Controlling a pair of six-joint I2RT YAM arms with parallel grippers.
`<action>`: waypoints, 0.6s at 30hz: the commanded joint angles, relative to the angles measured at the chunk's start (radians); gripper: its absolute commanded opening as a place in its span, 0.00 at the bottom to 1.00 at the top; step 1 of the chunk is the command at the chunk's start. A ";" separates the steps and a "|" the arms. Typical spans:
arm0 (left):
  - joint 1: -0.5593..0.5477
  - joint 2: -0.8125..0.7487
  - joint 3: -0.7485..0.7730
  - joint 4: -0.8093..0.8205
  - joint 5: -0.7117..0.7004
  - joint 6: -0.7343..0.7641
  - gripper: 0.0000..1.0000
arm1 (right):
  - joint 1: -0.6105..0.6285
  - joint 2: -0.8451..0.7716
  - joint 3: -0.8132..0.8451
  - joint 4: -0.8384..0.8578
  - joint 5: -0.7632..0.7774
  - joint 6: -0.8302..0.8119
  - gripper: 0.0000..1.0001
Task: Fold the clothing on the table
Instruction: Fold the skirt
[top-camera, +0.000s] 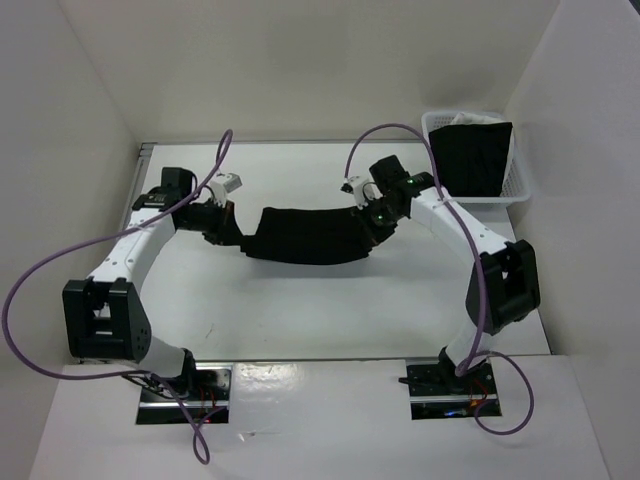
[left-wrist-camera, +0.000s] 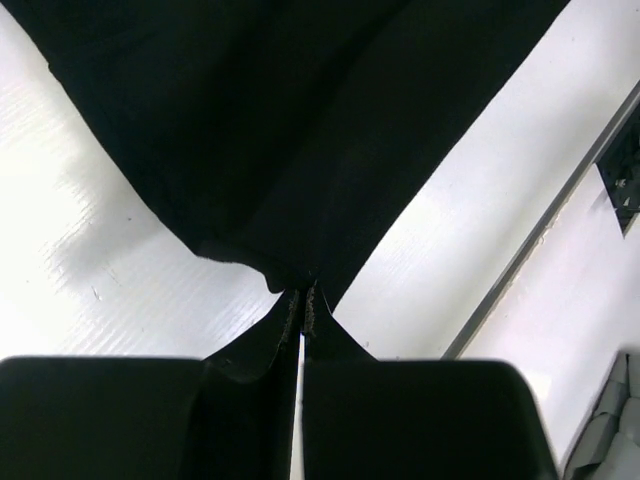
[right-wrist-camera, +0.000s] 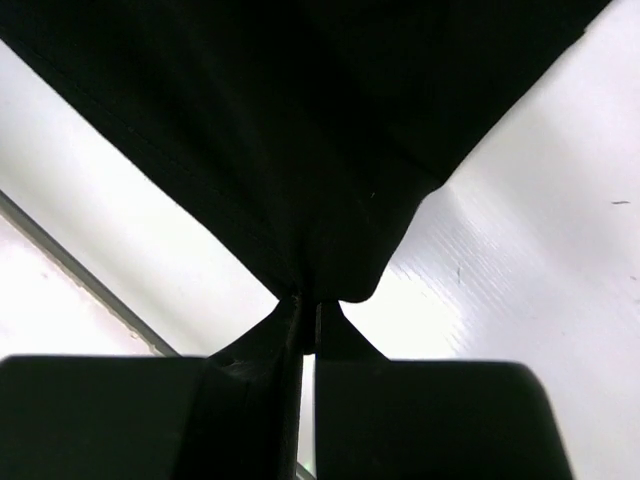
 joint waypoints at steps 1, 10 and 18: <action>0.010 0.046 0.051 0.040 0.049 -0.008 0.00 | -0.025 0.043 0.044 0.028 -0.020 -0.019 0.00; 0.010 0.183 0.129 0.086 0.049 -0.019 0.00 | -0.063 0.197 0.136 0.039 -0.043 -0.019 0.00; 0.010 0.286 0.192 0.097 0.058 -0.019 0.00 | -0.093 0.315 0.265 0.020 -0.043 -0.029 0.00</action>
